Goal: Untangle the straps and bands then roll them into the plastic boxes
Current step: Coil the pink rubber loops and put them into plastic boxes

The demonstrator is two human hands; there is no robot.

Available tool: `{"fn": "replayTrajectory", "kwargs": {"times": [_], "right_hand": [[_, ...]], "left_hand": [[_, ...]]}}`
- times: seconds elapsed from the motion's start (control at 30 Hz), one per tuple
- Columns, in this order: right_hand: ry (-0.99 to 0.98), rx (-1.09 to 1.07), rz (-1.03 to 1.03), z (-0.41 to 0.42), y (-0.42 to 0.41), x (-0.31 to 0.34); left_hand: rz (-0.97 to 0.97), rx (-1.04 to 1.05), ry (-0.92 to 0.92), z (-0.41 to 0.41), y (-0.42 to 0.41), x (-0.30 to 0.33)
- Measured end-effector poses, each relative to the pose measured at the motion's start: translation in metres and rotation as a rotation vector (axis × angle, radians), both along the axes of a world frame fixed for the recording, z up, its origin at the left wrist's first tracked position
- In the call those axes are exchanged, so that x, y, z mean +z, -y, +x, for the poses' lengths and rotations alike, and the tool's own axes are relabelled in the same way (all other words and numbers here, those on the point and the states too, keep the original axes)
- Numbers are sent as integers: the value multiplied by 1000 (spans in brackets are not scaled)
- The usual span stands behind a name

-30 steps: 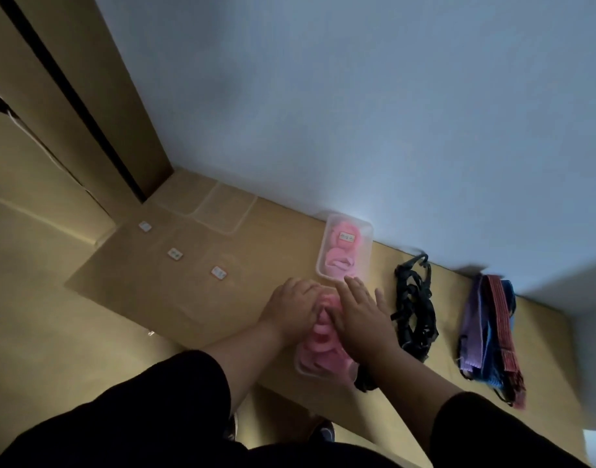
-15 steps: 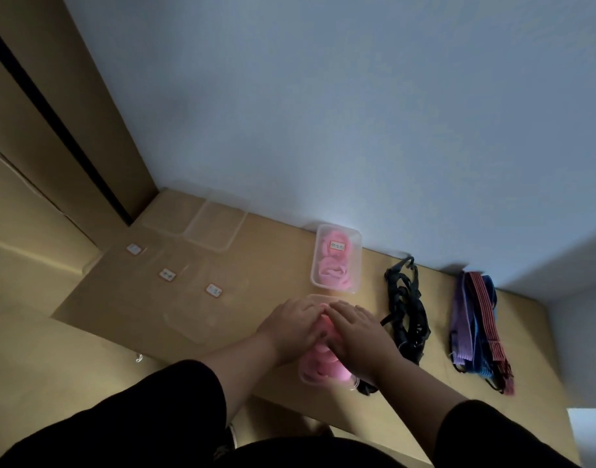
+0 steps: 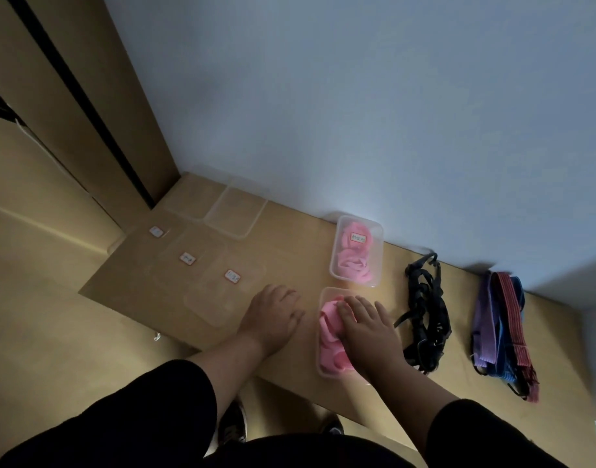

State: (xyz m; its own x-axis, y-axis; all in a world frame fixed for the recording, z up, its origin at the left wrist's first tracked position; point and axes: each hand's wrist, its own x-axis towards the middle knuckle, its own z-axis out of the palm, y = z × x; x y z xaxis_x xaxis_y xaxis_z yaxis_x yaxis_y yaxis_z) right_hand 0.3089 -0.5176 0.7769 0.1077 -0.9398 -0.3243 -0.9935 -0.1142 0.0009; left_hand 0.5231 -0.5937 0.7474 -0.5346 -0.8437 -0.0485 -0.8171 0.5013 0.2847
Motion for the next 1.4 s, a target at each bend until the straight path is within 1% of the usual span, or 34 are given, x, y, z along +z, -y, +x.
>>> {"fn": "replayTrajectory", "kwargs": {"times": [0.13,0.23,0.3,0.4,0.47,0.67,0.8,0.9,1.07,1.3,1.37,1.4], "right_hand": [[27,-28,13,6,2,1],[30,-38,7,9,2,-1],[37,-53,-7,11,3,-3],[39,-76,-17,11,2,-5],[27,-83,-15,13,2,-4],[10,-100,-18,16,2,-8],[-10,-106,-15,17,1,-9],[7,-110,-27,18,1,-8],[-4,-117,-11,17,0,-4],[5,-120,-13,15,-1,-4],[0,-112,-18,15,-1,-2],[0,-110,-24,14,-1,-3]], "left_hand": [[17,218,68,53,10,2],[99,414,122,85,15,4],[173,532,191,96,16,5],[260,637,219,107,18,-2],[288,654,225,109,21,-6],[283,603,258,104,25,-4],[250,463,305,96,20,0],[281,396,302,83,10,-1],[370,486,289,67,0,-10],[426,621,303,56,10,6],[426,635,234,58,9,4],[440,645,149,60,9,1]]}}
